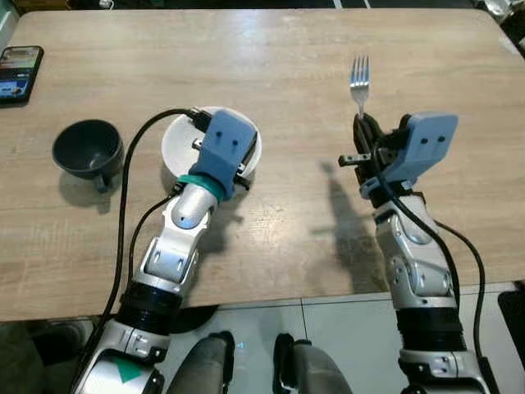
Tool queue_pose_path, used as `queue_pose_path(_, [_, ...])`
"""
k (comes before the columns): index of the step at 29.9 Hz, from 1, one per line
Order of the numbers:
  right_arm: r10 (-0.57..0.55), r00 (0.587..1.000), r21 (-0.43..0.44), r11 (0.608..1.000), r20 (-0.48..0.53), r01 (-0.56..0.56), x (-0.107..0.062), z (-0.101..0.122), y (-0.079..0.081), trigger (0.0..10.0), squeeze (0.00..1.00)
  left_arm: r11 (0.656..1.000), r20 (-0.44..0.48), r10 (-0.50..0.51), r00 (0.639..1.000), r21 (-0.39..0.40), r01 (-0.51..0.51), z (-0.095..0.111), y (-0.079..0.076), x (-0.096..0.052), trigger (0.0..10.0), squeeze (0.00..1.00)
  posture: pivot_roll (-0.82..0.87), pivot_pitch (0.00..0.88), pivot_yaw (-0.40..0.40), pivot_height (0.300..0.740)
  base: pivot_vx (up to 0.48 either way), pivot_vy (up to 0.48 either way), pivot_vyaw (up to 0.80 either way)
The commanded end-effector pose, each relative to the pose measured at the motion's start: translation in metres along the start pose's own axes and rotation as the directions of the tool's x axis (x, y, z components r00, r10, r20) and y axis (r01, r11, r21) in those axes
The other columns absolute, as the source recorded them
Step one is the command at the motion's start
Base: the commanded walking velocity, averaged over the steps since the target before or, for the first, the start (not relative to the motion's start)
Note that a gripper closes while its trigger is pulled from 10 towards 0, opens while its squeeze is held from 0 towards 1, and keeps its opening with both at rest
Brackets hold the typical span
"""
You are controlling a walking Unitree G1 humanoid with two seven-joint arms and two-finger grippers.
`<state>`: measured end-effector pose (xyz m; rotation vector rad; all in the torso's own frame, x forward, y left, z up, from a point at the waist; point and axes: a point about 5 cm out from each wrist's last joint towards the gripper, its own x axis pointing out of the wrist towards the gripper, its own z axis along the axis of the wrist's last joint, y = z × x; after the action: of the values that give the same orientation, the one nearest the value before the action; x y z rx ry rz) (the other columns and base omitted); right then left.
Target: Setting the table
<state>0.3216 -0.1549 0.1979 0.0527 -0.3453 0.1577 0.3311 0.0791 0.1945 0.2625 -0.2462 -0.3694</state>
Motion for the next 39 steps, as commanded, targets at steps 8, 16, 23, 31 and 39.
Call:
queue_pose_path(8, [0.000,0.993,-0.047,0.999,-0.119,-0.006,-0.005,-0.020,0.001,10.0,0.00,1.000,-0.009,-0.025,1.000,-0.014,0.025,-0.002,-0.003,-0.005,10.0,0.00,0.14,0.120,0.025,0.740,0.000,0.000,0.00])
queue_pose_path(16, [0.021,0.979,-0.082,0.996,-0.201,-0.038,-0.003,-0.037,0.008,10.0,0.00,0.991,0.029,-0.133,0.991,0.014,0.132,0.007,-0.005,-0.009,10.0,0.00,0.14,0.124,0.026,0.740,0.000,0.000,0.00])
queue_pose_path(23, [-0.051,0.964,-0.035,0.998,-0.260,0.043,0.014,-0.053,0.013,10.0,0.00,0.953,0.036,-0.304,0.952,0.026,0.303,0.012,-0.007,-0.030,10.0,0.00,0.18,0.150,0.020,0.740,0.000,0.000,0.00])
queue_pose_path(31, [-0.011,0.954,0.071,0.997,-0.298,0.034,0.026,-0.064,0.043,10.0,0.00,0.944,-0.023,-0.330,0.944,0.011,0.330,0.001,-0.010,-0.048,10.0,0.00,0.20,0.189,0.001,0.740,0.000,0.000,0.00])
queue_pose_path(39, [-0.020,0.953,0.033,0.999,-0.302,0.031,0.026,-0.064,0.043,10.0,0.00,0.947,-0.029,-0.320,0.947,-0.004,0.320,0.001,-0.007,-0.051,10.0,0.00,0.20,0.197,-0.008,0.740,0.000,0.000,0.00])
